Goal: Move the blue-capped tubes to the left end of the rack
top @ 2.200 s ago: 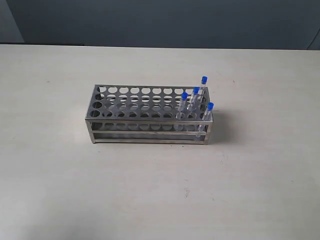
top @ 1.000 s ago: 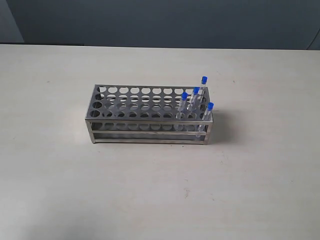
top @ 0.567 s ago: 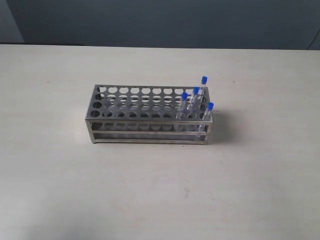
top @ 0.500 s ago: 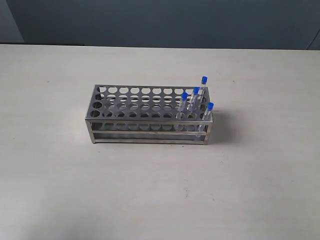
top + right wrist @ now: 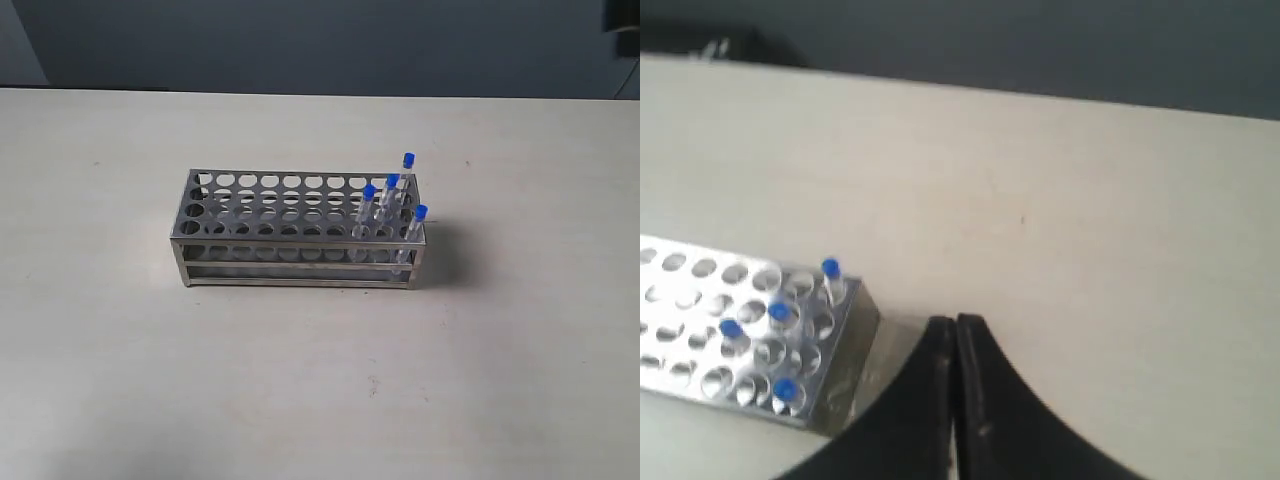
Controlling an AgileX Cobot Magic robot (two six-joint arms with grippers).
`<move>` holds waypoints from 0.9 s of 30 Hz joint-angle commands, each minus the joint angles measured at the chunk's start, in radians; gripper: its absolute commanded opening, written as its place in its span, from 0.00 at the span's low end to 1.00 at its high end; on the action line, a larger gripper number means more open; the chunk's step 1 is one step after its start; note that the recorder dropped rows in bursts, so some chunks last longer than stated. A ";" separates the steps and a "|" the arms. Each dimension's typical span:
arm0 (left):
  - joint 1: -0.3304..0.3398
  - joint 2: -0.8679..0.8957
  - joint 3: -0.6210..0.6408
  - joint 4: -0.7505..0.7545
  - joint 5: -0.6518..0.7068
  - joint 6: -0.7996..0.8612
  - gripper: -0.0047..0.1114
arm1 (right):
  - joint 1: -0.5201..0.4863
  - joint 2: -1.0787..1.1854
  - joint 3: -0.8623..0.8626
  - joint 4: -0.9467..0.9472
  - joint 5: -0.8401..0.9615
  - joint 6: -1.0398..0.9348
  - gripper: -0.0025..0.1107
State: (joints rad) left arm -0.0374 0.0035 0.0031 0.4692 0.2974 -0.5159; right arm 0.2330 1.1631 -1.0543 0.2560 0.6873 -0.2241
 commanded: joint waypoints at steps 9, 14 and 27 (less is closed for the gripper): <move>-0.006 -0.004 -0.003 0.001 -0.006 -0.001 0.05 | 0.377 0.453 -0.167 -0.297 0.085 0.032 0.19; -0.006 -0.004 -0.003 0.001 -0.006 -0.001 0.05 | 0.386 0.521 -0.167 -0.303 0.032 0.070 0.50; -0.006 -0.004 -0.003 0.001 -0.006 -0.001 0.05 | 0.386 0.605 -0.167 -0.317 0.003 0.103 0.50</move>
State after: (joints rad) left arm -0.0374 0.0035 0.0031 0.4692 0.2974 -0.5159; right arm 0.6176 1.7503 -1.2128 -0.0495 0.7184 -0.1239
